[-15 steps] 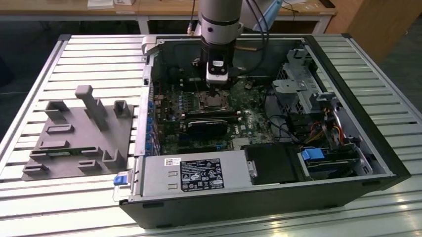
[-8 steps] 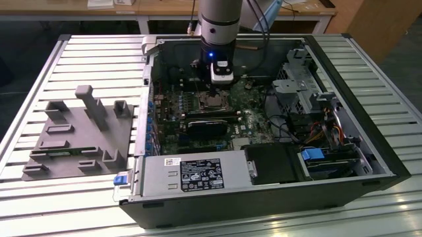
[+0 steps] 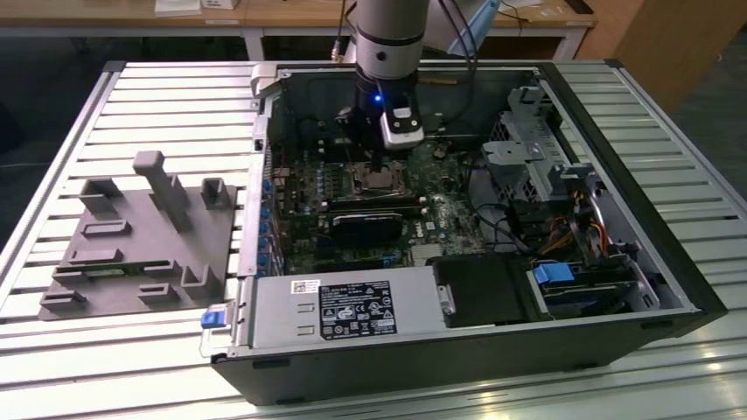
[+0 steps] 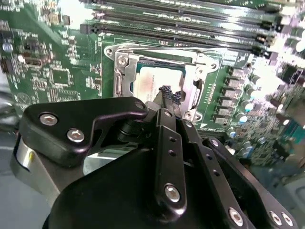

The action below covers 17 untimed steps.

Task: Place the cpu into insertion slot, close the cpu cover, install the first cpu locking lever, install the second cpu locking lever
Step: 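Close the cpu cover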

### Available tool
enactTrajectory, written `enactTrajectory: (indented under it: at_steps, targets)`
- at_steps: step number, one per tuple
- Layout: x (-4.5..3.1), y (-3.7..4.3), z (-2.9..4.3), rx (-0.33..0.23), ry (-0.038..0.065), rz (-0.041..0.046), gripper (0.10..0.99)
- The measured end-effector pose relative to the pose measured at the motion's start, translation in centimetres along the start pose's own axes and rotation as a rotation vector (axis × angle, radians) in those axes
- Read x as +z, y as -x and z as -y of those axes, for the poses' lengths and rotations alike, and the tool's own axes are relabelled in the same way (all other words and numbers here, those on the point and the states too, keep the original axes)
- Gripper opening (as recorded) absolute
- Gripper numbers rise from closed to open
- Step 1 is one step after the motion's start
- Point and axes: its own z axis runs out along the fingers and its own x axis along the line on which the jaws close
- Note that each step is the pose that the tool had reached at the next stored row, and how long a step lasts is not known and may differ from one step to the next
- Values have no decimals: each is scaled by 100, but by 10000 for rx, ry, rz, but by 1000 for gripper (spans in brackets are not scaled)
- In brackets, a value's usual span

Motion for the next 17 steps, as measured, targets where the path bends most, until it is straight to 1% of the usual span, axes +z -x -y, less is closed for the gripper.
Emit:
enactTrajectory:
  at_steps: [4,6,8,10,13,17]
  targets:
    - [1,0,0,-733,-5,-13,102]
    - [2,0,0,-1030,-2,-4,102]
    - [4,0,0,-1258,18,46,102]
    - [5,0,0,-1424,41,117,102]
    - [8,-22,9,-1503,72,218,102]
    - [19,-84,34,-1505,84,250,102]
